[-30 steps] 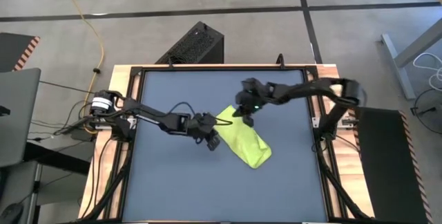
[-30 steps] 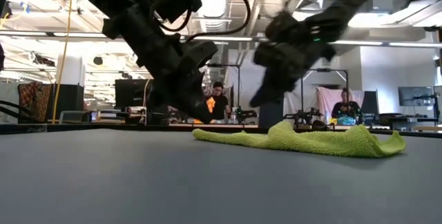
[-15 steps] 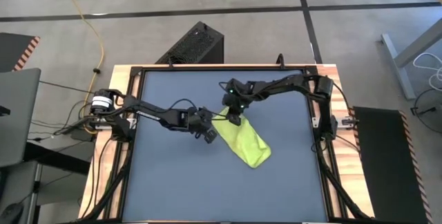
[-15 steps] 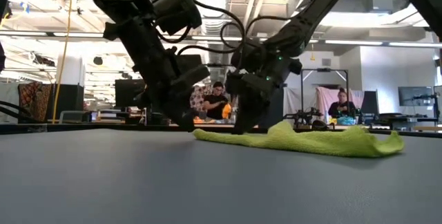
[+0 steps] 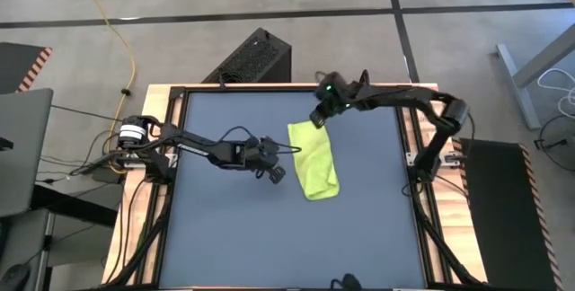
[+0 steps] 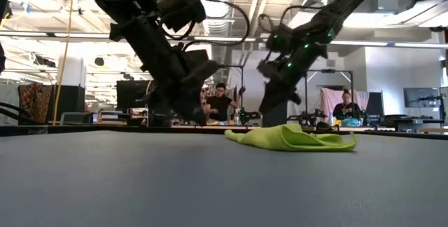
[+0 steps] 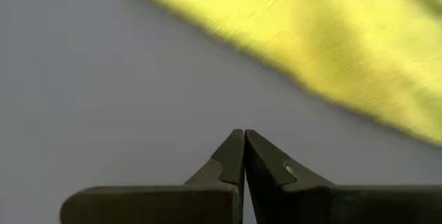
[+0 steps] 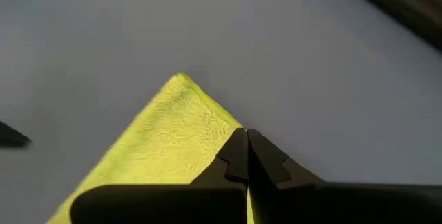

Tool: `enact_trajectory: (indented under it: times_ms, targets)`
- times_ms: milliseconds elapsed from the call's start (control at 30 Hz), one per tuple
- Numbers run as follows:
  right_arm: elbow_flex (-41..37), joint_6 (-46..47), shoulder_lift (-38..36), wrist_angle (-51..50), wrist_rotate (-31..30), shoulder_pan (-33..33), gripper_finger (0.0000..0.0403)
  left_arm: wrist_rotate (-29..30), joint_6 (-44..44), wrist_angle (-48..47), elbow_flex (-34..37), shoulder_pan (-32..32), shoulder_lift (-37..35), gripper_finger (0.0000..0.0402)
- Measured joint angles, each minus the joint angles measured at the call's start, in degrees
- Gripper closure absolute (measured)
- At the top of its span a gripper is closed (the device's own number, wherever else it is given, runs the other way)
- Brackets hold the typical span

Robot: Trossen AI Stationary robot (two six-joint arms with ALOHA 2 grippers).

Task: Roll towel into tight, uniform cylinder
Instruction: Roll the green towel

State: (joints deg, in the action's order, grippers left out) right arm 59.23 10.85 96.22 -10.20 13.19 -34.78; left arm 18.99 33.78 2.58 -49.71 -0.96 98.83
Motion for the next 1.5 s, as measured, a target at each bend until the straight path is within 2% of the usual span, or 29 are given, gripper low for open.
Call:
enact_trajectory:
  times_ms: [200,267,400,533,633,800,967,1067,1233,1500]
  targets:
    - [-4.6,-4.6,-10.6,-1.3,8.1,-2.5,0.0386,-7.3,-4.9,16.2,0.0,1.4,0.5,0.0401]
    - [-7.9,-6.2,-13.7,-0.4,11.1,-2.0,0.0386,-8.4,-4.9,18.8,0.0,2.5,0.5,0.0401]
    - [-16.7,-6.1,-16.6,6.3,12.7,0.3,0.0387,-8.3,-5.2,19.8,0.0,4.8,0.6,0.0401]
    - [-24.5,-2.2,-16.9,14.6,14.7,2.1,0.0387,-10.0,-7.6,24.9,-0.2,7.9,1.5,0.0398]
    - [-28.0,-0.4,-17.7,19.6,15.4,4.5,0.0387,-10.4,-7.2,26.4,-0.4,10.1,2.8,0.0378]
    - [-28.7,-0.6,-19.2,21.3,15.2,8.6,0.0387,-12.7,-7.2,26.3,-6.9,11.7,8.2,0.031]
    - [-28.8,-0.8,-19.9,19.8,15.5,13.7,0.0387,-13.3,-10.9,13.2,-17.8,11.8,15.1,0.0242]
    - [-28.7,-1.3,-20.1,17.9,15.4,17.0,0.0387,-13.6,-11.9,6.1,-23.2,11.2,17.2,0.0221]
    - [-28.8,-3.2,-20.2,14.9,13.7,22.3,0.0387,-8.2,-11.9,-8.5,-28.6,11.3,18.8,0.022]
    - [-28.8,-3.2,-20.2,14.6,10.9,26.7,0.0387,-2.9,-10.7,-9.0,-28.9,12.0,19.3,0.0224]
